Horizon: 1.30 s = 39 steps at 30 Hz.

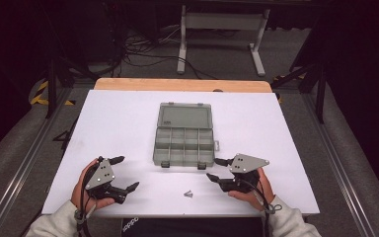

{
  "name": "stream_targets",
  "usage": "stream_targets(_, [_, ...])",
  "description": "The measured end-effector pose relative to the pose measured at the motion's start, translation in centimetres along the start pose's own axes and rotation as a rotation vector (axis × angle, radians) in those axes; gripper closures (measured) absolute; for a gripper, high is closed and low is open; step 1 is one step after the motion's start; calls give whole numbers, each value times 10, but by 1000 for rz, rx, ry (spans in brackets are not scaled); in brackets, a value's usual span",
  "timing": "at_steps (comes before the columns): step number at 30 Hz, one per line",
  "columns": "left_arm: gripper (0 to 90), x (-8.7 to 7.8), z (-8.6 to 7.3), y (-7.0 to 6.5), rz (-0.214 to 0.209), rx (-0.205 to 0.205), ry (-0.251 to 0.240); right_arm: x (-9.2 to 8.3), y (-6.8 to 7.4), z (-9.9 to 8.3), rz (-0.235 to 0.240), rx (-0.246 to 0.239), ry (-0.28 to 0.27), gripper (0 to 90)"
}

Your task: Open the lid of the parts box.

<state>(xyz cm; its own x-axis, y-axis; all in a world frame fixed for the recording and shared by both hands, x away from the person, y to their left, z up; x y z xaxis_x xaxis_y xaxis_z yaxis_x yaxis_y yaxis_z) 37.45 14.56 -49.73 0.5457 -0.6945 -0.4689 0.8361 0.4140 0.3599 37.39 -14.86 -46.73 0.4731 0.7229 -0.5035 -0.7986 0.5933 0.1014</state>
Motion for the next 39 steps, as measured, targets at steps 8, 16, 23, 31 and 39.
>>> stream_targets(8, [56, 0, 1, 2, 3, -9, -11, 25, 30, -10, 159, -12, 101, 552])
stream_targets(16, [59, -1, -1, 4, 3, -18, -12, 50, 51, -18, 249, -57, 188, 640])
stream_targets(23, [64, -2, -2, 3, -5, -19, -9, 58, 52, -21, 260, -66, 211, 711])
stream_targets(31, [66, -5, -2, 3, -2, -26, -10, 62, 49, -24, 255, -81, 238, 737])
stream_targets(39, [70, -5, -3, 2, -8, -30, -12, 62, 47, -24, 260, -82, 241, 737])
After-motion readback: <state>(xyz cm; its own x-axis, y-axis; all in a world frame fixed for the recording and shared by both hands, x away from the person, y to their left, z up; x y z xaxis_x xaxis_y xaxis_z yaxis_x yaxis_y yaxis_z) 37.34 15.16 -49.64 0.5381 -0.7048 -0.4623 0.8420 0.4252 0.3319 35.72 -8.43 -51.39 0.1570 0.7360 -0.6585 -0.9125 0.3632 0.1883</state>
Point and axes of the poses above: each handheld gripper's, and its own axes: x roughly forward along the jaws, z roughly out of its top, y roughly to its left, the point moved 9 cm from there along x, roughly forward along the jaws, and after that the axes turned 14 degrees about x, right-handed, at the moved point
